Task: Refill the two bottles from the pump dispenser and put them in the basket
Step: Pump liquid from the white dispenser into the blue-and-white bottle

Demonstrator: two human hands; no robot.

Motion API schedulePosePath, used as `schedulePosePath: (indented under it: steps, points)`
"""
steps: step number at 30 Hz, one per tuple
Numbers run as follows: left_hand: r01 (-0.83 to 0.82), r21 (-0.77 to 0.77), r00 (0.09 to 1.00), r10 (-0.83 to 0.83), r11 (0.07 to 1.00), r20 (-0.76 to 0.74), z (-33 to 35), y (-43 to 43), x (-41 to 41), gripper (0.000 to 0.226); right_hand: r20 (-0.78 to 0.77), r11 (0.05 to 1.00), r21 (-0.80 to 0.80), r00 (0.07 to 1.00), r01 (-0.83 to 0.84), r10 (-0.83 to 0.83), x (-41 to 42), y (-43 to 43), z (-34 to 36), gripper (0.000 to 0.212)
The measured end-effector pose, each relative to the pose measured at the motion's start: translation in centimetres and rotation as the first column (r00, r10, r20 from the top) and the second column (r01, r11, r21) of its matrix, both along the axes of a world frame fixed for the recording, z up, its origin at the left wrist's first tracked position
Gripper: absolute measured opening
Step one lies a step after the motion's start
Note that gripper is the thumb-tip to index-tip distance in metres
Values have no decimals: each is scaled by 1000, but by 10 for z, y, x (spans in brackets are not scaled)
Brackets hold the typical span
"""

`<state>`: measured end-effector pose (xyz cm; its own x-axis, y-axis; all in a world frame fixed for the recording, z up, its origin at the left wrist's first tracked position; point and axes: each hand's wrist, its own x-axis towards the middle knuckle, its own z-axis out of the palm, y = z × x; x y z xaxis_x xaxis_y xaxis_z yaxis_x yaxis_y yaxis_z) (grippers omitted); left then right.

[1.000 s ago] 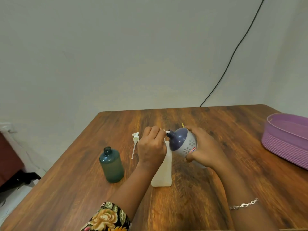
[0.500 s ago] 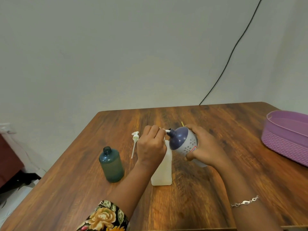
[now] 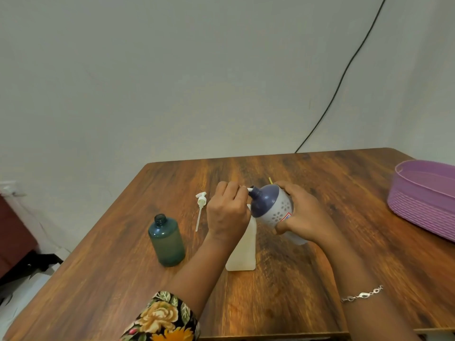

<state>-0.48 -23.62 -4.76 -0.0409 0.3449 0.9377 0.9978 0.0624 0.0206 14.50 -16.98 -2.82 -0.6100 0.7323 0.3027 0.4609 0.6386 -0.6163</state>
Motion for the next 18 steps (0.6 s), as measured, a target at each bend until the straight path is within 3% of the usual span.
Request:
schedulePosePath:
  steps: [3,6,14,18]
  points:
    - [12,-20,1000,-12,1000,-25,6,-6,-1,23,-16,1000,-17,1000,1,-1,1,0,2,85]
    - [19,-33,999,-20,999,-35,11,-8,0,24,-34,1000,-20,999,5,-6,0,1,4,86]
    - [51,54,992,-56,997,109,1,-1,-1,22,10,1000,-9,1000,-13,13,-2,-1,3,84]
    - [79,50,991,-84,996,101,6,0,-4,19,-9,1000,-18,1000,-5,5,-1,2,5,83]
